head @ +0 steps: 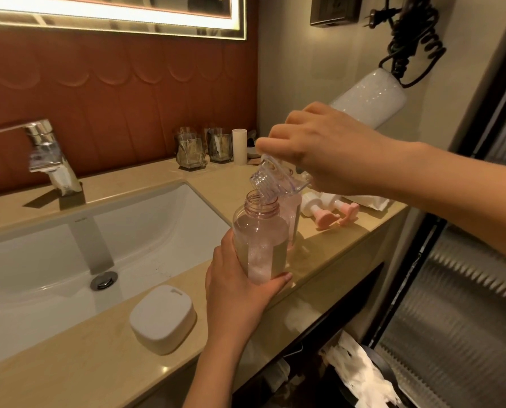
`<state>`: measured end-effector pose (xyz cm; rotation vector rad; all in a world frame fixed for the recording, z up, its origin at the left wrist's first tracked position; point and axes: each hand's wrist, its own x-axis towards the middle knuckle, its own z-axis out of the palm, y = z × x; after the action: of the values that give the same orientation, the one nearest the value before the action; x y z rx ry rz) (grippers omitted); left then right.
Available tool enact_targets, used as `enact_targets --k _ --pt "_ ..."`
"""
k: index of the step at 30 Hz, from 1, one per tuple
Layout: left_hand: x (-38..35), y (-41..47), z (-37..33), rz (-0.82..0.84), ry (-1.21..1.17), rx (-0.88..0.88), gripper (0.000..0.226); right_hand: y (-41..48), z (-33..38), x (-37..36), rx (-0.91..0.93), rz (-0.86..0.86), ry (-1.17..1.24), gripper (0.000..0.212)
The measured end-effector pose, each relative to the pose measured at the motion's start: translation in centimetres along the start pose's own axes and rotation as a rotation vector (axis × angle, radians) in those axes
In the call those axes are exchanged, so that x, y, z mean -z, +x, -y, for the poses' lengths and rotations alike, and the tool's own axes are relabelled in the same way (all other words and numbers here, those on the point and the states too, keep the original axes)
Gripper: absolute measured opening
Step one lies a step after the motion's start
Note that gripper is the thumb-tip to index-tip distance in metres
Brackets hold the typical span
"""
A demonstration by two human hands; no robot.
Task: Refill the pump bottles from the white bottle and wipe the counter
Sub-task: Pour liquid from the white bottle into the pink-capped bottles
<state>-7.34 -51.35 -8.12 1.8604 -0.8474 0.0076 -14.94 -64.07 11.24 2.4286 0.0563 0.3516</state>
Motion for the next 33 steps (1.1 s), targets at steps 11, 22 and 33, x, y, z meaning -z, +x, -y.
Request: enact_targets --k 11,22,33 --pt "0.1 0.0 0.0 0.003 0.007 0.001 0.105 0.7 -0.1 0.6 0.056 0.04 -0.092 0.058" --pt "0.2 -0.2 0.0 0.014 0.0 -0.001 0.106 1.6 -0.2 1.6 0.129 0.088 -0.13 0.055" --pt "0.1 -0.1 0.2 0.029 0.008 0.008 0.105 2.4 0.8 2.4 0.168 0.094 -0.274 0.04"
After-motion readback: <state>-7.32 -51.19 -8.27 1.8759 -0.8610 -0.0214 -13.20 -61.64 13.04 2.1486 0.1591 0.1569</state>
